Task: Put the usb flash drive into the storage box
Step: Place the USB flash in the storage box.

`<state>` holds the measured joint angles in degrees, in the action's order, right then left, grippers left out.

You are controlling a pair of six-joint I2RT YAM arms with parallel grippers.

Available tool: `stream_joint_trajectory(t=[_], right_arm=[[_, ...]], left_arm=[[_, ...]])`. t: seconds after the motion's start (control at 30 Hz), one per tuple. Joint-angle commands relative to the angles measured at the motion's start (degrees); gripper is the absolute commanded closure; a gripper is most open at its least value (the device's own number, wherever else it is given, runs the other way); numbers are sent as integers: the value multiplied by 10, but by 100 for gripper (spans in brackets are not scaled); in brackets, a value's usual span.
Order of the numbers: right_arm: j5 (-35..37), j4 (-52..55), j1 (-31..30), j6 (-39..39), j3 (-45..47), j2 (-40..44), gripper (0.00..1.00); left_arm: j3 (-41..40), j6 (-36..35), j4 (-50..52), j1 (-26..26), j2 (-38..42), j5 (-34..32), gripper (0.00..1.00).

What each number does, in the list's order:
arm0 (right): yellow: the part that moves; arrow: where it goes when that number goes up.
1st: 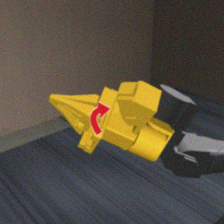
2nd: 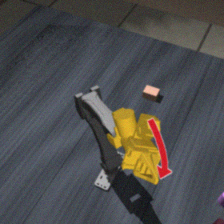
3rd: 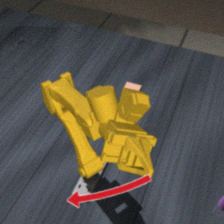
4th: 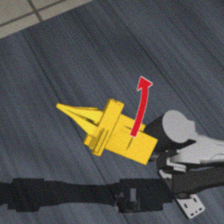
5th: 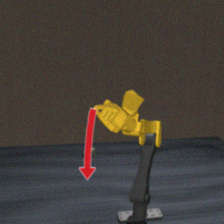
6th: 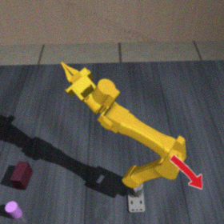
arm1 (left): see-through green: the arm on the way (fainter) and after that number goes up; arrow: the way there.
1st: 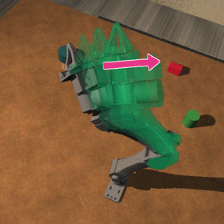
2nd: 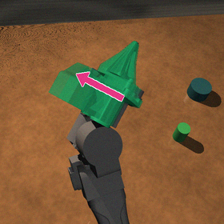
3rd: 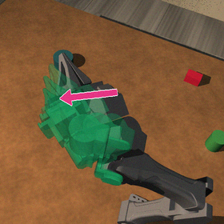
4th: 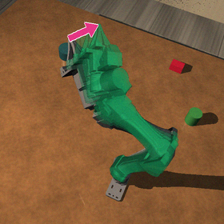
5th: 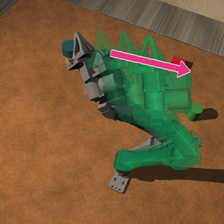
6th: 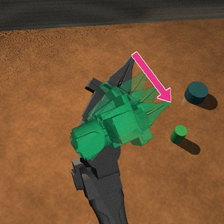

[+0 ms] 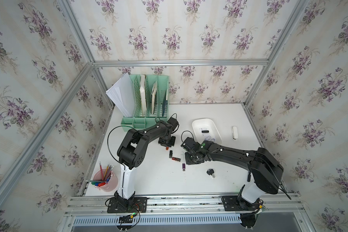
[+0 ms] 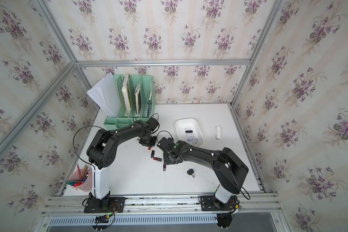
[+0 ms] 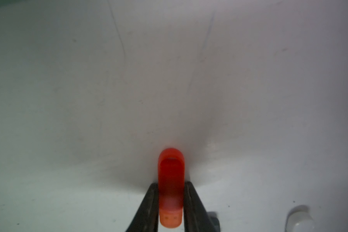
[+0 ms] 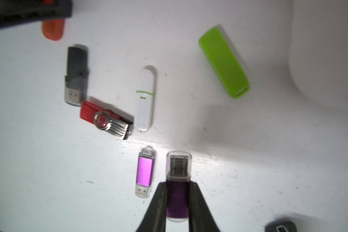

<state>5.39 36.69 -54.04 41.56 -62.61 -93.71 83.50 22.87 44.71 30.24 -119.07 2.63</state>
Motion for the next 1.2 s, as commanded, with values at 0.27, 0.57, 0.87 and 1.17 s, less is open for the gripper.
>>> stream_joint_trajectory(t=[0.27,0.57,0.87,1.17], right_arm=[[57,91,92,-83,-112,38,82],[21,44,246,-183,-125,-4,82],[-13,-10,296,-238,-160,-113,83],[-40,-22,296,-256,-194,-193,83]], left_arm=[[-15,-2,33,-2,-10,6,75],[-14,3,41,-2,-10,10,75],[-13,9,46,-2,-3,13,75],[-13,13,45,-2,-3,16,75]])
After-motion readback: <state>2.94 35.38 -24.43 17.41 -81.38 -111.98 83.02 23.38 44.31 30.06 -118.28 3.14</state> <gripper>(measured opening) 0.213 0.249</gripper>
